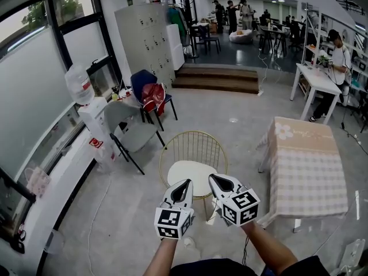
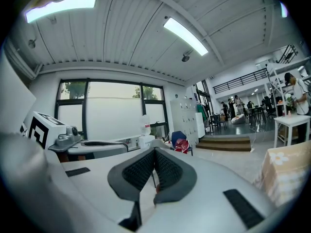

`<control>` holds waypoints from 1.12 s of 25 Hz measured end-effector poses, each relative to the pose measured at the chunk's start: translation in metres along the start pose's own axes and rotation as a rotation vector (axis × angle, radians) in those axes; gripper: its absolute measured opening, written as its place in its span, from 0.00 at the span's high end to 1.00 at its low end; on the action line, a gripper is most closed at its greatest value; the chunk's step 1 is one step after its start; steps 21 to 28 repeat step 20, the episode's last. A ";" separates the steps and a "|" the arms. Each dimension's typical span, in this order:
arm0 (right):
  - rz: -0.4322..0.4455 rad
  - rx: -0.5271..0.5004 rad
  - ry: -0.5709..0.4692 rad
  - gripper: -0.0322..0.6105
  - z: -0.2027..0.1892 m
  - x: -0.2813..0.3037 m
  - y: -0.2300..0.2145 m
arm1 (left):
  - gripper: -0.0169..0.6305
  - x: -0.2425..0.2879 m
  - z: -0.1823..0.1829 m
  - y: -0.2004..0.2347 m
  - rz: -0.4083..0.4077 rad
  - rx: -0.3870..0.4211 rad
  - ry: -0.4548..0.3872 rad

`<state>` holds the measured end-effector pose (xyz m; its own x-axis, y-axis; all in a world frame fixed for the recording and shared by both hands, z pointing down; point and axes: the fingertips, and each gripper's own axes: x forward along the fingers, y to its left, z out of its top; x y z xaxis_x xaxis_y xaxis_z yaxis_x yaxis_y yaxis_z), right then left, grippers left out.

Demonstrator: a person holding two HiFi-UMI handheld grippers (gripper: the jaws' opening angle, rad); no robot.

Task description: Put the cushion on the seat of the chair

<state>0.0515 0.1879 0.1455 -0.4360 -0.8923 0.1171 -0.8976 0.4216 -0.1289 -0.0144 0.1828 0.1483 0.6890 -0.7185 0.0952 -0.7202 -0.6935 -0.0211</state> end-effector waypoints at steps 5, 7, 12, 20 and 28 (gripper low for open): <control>-0.001 -0.004 0.002 0.92 -0.004 -0.004 0.004 | 0.97 -0.004 -0.006 -0.005 -0.004 -0.011 -0.002; -0.002 -0.007 0.001 0.92 -0.004 -0.005 0.005 | 0.97 -0.004 -0.005 -0.005 -0.008 -0.014 -0.009; -0.016 -0.011 -0.012 0.92 -0.002 -0.004 0.005 | 0.97 -0.003 -0.005 -0.003 -0.020 -0.016 -0.023; -0.023 -0.008 -0.027 0.92 0.011 -0.001 0.012 | 0.97 -0.008 0.009 0.005 -0.026 -0.012 -0.037; -0.023 -0.008 -0.027 0.92 0.011 -0.001 0.012 | 0.97 -0.008 0.009 0.005 -0.026 -0.012 -0.037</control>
